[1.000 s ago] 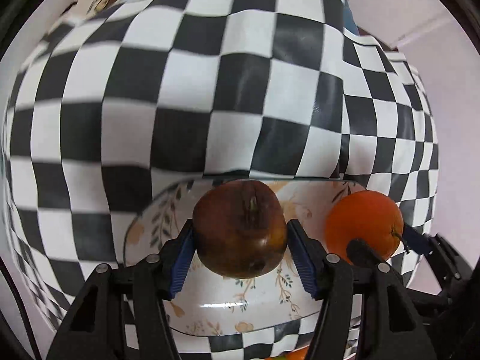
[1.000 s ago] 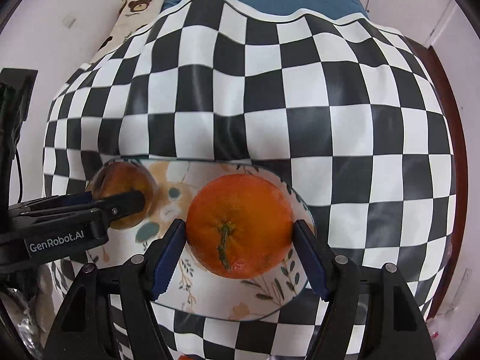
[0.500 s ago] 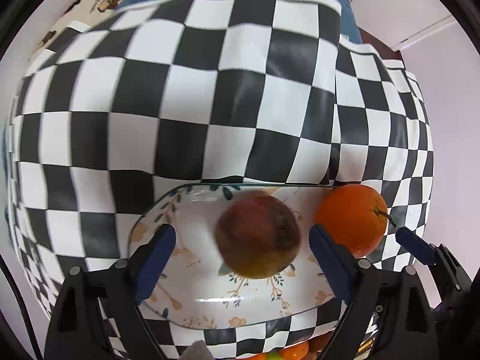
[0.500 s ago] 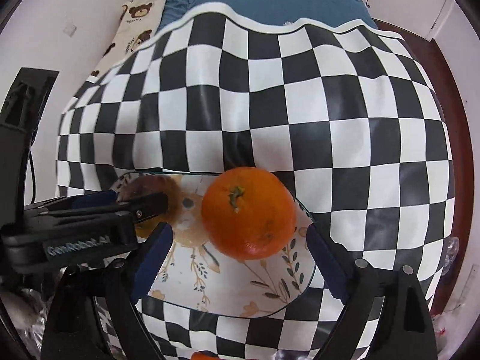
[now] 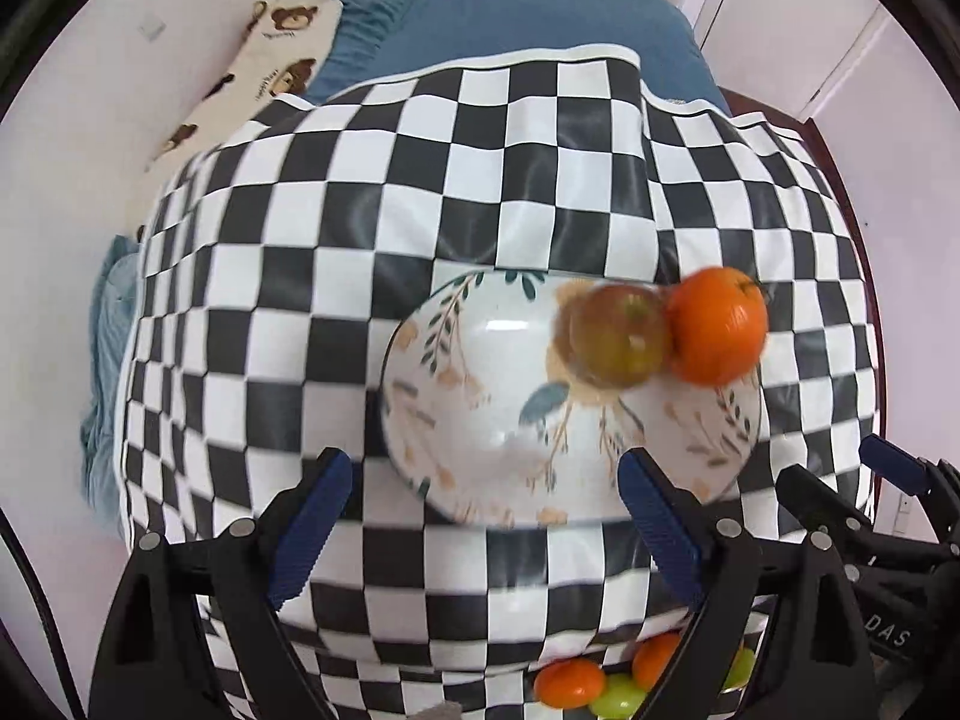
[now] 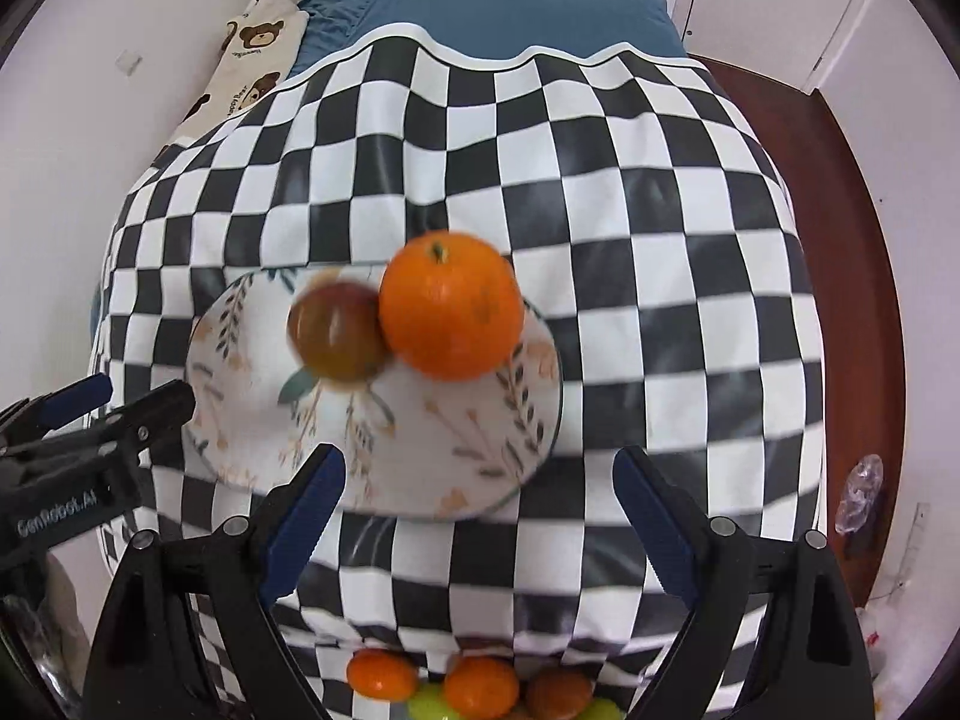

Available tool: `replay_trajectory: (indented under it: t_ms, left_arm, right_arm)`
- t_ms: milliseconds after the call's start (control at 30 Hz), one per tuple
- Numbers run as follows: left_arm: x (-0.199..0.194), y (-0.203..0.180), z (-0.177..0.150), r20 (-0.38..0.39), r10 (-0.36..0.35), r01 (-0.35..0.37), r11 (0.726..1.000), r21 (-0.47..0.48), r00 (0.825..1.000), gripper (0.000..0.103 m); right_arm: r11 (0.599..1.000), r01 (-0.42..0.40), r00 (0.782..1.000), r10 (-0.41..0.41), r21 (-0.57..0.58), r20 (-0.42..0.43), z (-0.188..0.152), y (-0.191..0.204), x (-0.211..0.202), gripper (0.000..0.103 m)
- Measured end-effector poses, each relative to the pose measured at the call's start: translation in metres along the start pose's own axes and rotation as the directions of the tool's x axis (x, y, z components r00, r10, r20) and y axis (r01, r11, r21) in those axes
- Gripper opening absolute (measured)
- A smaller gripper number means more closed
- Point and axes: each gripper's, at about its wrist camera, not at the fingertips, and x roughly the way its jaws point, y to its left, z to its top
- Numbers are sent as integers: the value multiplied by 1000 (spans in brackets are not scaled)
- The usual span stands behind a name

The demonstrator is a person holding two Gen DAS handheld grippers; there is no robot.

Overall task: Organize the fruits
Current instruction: 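Move both tools back toward the remaining fruit cluster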

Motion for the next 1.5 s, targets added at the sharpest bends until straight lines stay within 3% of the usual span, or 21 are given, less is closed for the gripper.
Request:
replay_trajectory:
  t_ms: [67, 133, 233, 567, 933, 1000, 1167, 1367, 1500]
  left_arm:
    - [-8, -2, -24, 27, 3, -3, 1000, -5, 1000, 91]
    - [-8, -3, -81, 59, 6, -6, 1000, -2, 998, 91]
    - [-29, -2, -103, 87, 5, -5, 1000, -3, 996, 91]
    - [-84, 8, -143, 177, -7, 11, 1000, -21, 984, 91]
    - [-109, 4, -174, 236, -35, 46, 998, -44, 971, 91]
    - [-103, 6, -180, 229, -32, 43, 998, -42, 973, 103]
    - [-71, 7, -199, 171, -16, 25, 998, -49, 985, 103]
    - [-15, -2, -229, 35, -5, 7, 999, -40, 999, 103]
    - [20, -17, -246, -62, -19, 18, 1000, -15, 998, 103]
  right_arm:
    - [1000, 1, 1000, -1, -4, 11, -13, 2, -9, 93]
    - [1000, 10, 999, -10, -12, 35, -26, 7, -19, 93]
    - [1000, 17, 998, -16, -16, 66, -41, 11, -35, 93]
    - [999, 41, 984, -36, -26, 176, -83, 16, -89, 93]
    - [999, -33, 966, 36, -15, 256, -116, 17, -130, 95]
    - [998, -64, 969, 62, -3, 240, -125, 12, -126, 97]
    - [991, -111, 986, 101, 71, 133, -153, -13, -89, 97]
    - [979, -98, 995, 95, 177, 27, -181, -52, -41, 97]
    - [969, -90, 994, 100, 228, -34, -200, -75, -15, 97]
